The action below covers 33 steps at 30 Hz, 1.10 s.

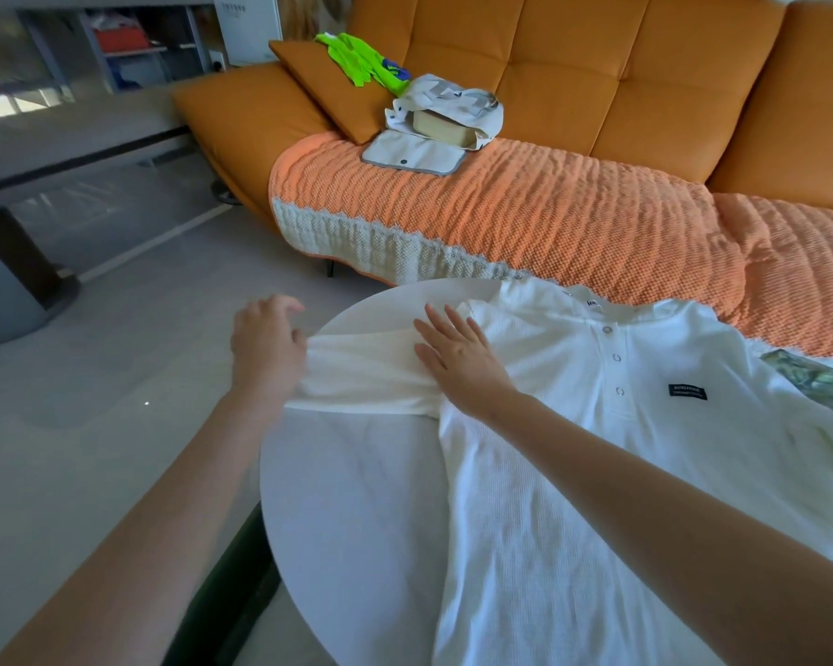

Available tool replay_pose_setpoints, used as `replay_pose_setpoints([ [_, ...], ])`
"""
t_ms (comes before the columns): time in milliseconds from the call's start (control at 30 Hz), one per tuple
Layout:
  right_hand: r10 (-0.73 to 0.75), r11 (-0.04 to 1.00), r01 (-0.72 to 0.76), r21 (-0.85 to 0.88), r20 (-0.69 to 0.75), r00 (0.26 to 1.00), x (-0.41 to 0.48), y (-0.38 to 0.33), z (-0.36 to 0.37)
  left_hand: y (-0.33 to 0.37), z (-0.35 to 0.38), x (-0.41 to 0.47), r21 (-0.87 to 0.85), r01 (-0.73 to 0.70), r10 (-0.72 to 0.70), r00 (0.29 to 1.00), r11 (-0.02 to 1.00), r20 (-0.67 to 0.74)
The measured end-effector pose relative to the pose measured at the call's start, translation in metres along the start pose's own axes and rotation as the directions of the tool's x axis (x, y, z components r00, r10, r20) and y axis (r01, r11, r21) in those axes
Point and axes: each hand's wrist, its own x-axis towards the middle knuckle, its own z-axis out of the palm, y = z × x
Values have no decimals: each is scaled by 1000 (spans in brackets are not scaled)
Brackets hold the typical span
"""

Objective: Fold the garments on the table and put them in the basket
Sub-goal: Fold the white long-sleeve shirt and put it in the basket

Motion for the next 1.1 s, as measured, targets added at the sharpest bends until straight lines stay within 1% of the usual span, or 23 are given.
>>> replay_pose_setpoints([
  [33,-23,999,24,-24,19,1000,3,-2,-1,12,2,-10,-38,-83,84,996,996,31],
  [67,-44,996,48,-72,56,997,6,-5,1,25,4,-23,-51,-141,146,983,989,111],
  [100,-53,988,68,-138,110,992,7,-7,5,34,10,-37,-16,-159,159,961,987,228],
  [133,-39,984,65,-167,155,987,6,-8,12,39,17,-50,67,-167,136,933,984,333],
  [167,1,987,27,-157,177,984,5,-9,16,41,24,-60,178,-181,94,908,967,409],
  [200,46,992,-23,-125,184,982,5,-8,20,39,30,-67,269,-184,48,895,945,443],
  [233,67,993,-47,-111,189,980,6,-7,22,37,33,-70,321,-166,5,894,933,448],
  [300,70,994,-50,-96,222,972,8,-6,20,37,32,-66,342,-109,-69,881,933,467],
  [333,51,998,-39,-52,248,968,8,-5,16,38,30,-62,344,-85,-102,865,935,491],
  [367,27,998,-39,42,262,965,7,-4,11,40,29,-58,355,-76,-124,852,932,509],
  [433,31,944,-100,316,216,976,-3,0,0,48,23,-55,388,-99,-126,848,917,514],
  [467,54,898,-121,424,166,985,-12,4,-6,54,21,-56,375,-111,-98,863,920,495],
  [500,75,862,-122,492,114,991,-22,7,-14,61,20,-59,332,-120,-51,885,935,462],
  [533,88,846,-111,522,69,994,-35,11,-22,70,20,-64,262,-130,5,903,956,430],
  [600,117,859,-97,503,-8,993,-62,28,-39,98,21,-79,99,-171,113,897,980,427],
  [700,226,900,-174,400,-87,970,-104,72,-67,146,31,-112,-44,-280,265,827,959,496],
  [767,336,907,-269,325,-171,926,-131,108,-89,177,42,-134,-96,-358,357,792,929,495],
  [833,474,870,-392,300,-289,831,-155,144,-111,205,56,-151,-134,-394,406,769,909,495],
  [900,593,804,-507,310,-348,726,-172,178,-130,222,75,-165,-118,-441,436,745,890,505],
  [967,698,716,-626,310,-317,642,-183,206,-142,227,90,-179,-42,-502,461,754,864,468],
  [1000,738,674,-676,297,-279,614,-186,216,-146,227,94,-185,-9,-509,453,758,861,470],
  [1033,771,637,-718,280,-228,595,-187,224,-148,224,100,-189,9,-511,452,769,860,452],
  [1100,806,583,-764,278,-73,588,-185,232,-152,222,104,-192,27,-509,452,785,860,423],
])
